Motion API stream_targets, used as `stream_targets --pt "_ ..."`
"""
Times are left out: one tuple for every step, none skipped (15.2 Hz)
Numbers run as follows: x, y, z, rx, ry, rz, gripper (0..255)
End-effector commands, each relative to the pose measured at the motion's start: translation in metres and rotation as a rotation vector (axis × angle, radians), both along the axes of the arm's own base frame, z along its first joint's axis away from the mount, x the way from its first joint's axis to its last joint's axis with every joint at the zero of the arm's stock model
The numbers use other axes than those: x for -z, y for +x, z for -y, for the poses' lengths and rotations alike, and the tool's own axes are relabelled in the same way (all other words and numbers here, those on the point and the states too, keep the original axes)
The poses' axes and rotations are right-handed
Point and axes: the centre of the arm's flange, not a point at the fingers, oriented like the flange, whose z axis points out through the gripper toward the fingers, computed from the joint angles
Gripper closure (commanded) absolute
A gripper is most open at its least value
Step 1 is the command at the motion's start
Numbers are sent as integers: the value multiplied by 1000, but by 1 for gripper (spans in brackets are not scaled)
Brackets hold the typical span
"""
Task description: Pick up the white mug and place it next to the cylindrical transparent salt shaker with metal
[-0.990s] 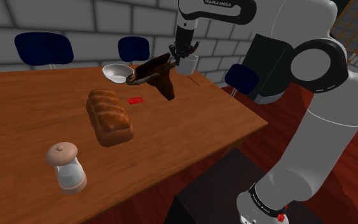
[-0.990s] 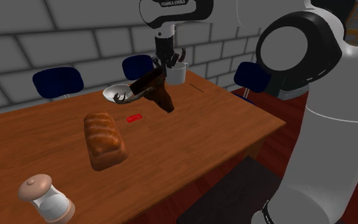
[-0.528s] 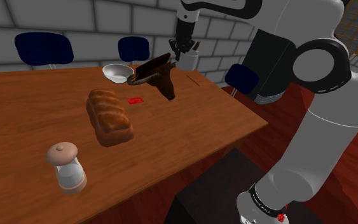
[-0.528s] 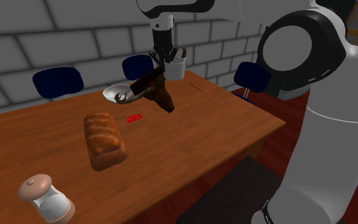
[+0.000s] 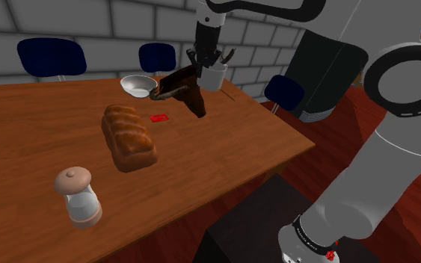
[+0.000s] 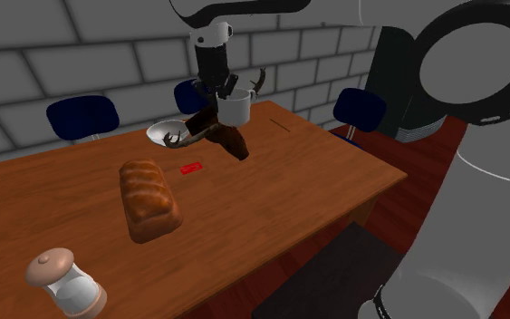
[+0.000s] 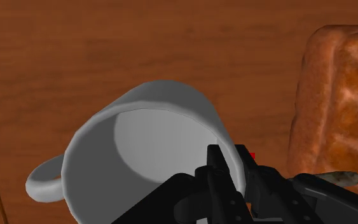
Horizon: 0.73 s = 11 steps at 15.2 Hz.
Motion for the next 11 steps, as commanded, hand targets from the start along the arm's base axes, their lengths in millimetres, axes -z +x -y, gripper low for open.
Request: stream_targets --pt "2 -13 -27 1 0 0 255" --pt "2 -19 -39 1 0 0 255" --pt "2 -25 -51 1 0 0 255" --pt "2 -31 -63 1 0 0 255" --pt "2 -37 -74 1 0 0 255" --pt "2 -43 -86 1 0 0 255" --pt "2 -49 -98 1 0 0 255" --pt "2 -55 -110 1 0 0 255" --pt "2 -60 -122 1 0 0 255" --pt "2 -66 -133 1 0 0 255" --pt "2 -72 -145 1 0 0 255"
